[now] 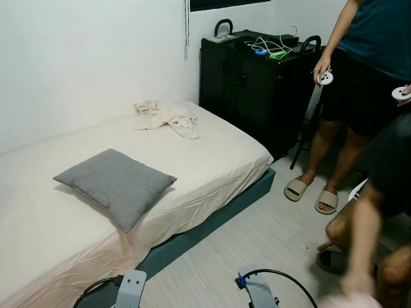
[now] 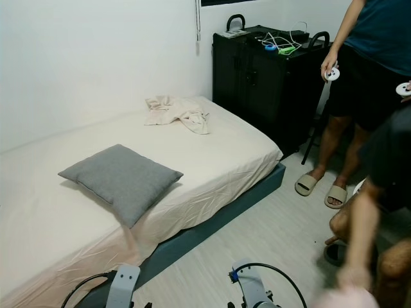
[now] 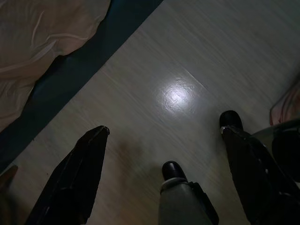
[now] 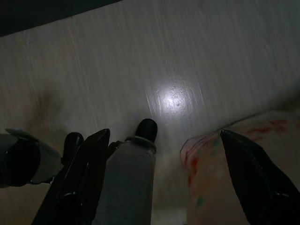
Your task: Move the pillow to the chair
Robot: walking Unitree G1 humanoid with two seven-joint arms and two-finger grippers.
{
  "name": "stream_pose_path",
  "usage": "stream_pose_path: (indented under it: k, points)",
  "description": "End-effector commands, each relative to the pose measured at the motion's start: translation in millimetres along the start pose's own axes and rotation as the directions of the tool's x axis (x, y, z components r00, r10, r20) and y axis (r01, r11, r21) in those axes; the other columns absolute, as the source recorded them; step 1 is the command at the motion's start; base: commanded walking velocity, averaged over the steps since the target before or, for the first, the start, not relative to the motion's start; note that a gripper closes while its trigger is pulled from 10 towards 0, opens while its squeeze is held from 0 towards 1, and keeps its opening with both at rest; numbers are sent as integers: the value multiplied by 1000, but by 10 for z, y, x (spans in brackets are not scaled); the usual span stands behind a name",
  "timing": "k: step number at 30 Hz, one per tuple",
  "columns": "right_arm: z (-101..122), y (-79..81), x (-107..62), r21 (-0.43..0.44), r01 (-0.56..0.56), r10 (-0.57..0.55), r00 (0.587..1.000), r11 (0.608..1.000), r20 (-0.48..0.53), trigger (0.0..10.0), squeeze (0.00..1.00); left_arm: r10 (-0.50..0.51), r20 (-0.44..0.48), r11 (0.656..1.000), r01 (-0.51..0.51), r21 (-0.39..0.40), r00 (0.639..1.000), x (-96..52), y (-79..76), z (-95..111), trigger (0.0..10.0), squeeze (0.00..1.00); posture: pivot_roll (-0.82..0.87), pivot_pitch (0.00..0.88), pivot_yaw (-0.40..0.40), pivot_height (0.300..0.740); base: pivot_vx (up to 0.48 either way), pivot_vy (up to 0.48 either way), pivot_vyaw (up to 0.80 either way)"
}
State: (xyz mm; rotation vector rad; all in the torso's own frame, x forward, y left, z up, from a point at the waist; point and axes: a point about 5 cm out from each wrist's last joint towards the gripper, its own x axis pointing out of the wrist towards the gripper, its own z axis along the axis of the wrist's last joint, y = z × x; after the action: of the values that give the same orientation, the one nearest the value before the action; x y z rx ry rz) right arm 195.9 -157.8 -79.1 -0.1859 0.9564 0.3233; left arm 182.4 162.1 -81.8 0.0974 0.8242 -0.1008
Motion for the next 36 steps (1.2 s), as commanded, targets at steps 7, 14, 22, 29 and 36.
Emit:
stream_pose_path:
  k: [7, 14, 22, 29, 36]
  points:
    - [-6, 16, -8, -33, -17, 18, 999, 999, 29, 10000, 0, -66, 13, 995, 65, 73, 998, -8, -97, -10, 10000, 0, -9, 0, 5, 740, 0, 0, 302]
    - [-24, 19, -9, -24, -17, 17, 1000, 1000, 24, 10000, 0, -85, 19, 992, 82, 93, 996, -8, -128, -4, 10000, 0, -10, 0, 4, 740, 0, 0, 800]
    - [-43, 18, -12, -26, -14, 15, 1000, 1000, 19, 10000, 0, -106, 26, 988, 102, 112, 994, -8, -157, 6, 10000, 0, -14, 0, 3, 740, 0, 0, 800]
    - [-105, -41, -25, -33, 46, -47, 999, 998, -19, 10000, 0, -113, 40, 988, 109, 106, 993, -7, -174, 20, 10000, 0, -22, 0, 6, 740, 0, 0, 229]
    - [-136, -97, -41, -20, 79, -79, 996, 997, -27, 10000, 0, -115, 61, 990, 110, 85, 992, -3, -177, 53, 10000, 0, -23, 0, 6, 740, 34, 0, 0]
